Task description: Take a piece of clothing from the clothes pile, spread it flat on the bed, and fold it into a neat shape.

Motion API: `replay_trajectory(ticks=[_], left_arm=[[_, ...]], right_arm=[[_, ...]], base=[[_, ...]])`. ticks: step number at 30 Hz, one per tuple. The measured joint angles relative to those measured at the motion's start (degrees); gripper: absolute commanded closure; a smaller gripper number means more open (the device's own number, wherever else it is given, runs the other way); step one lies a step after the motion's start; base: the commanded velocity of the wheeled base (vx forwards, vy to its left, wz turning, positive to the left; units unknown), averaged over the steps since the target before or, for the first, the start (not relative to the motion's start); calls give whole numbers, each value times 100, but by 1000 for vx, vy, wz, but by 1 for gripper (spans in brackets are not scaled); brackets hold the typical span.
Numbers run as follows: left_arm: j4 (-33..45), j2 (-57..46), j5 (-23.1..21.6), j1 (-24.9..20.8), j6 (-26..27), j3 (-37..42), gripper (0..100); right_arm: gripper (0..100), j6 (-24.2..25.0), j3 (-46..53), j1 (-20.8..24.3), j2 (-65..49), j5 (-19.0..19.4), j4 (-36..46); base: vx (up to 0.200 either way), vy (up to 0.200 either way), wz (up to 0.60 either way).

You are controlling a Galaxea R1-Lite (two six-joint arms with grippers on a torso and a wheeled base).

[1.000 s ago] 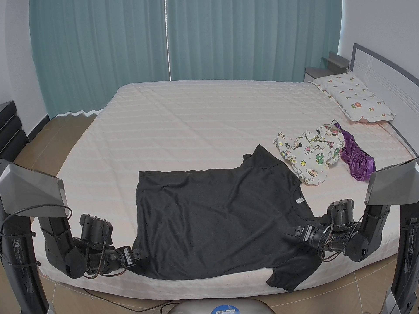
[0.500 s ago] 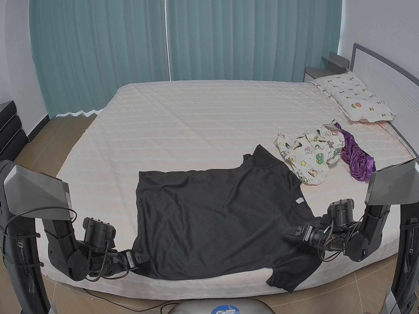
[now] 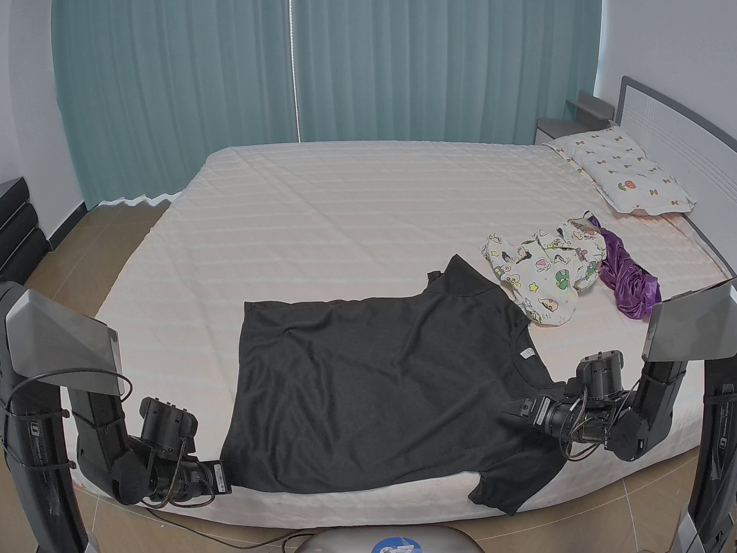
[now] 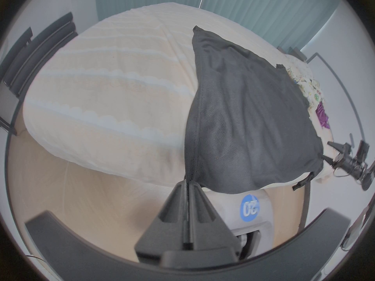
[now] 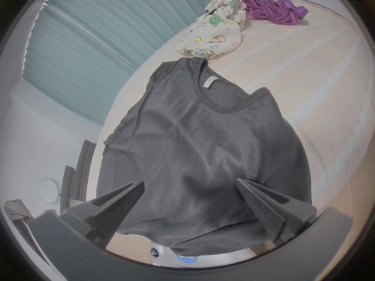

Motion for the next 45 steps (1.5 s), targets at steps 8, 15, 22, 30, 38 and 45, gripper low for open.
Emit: replay_trajectory(ticks=[8,15,22,30,38,45], left_arm=[[79,-30,236,82,299,151,100],[563,-94,449,234,602,211,100],[585,-105,451,339,633,82,100],[558,-94,412,366,613,29,100],[555,-72,396,372,611,-11,100],[552,30,399,366,611,-48,100]], right_arm=[[0,-26,17,-6,0,-2,5],[0,-22,15,-11,0,-2,5],[0,-24,-2,-66,2,-29,50],[0,-244,-24,-347,13,-139,85],[0,-525,-60,-577,166,-293,88],[0,-560,-118,-800,227,-308,82]], base=[[0,0,0],[0,0,0],[0,0,0],[0,0,0],[0,0,0],[0,0,0]])
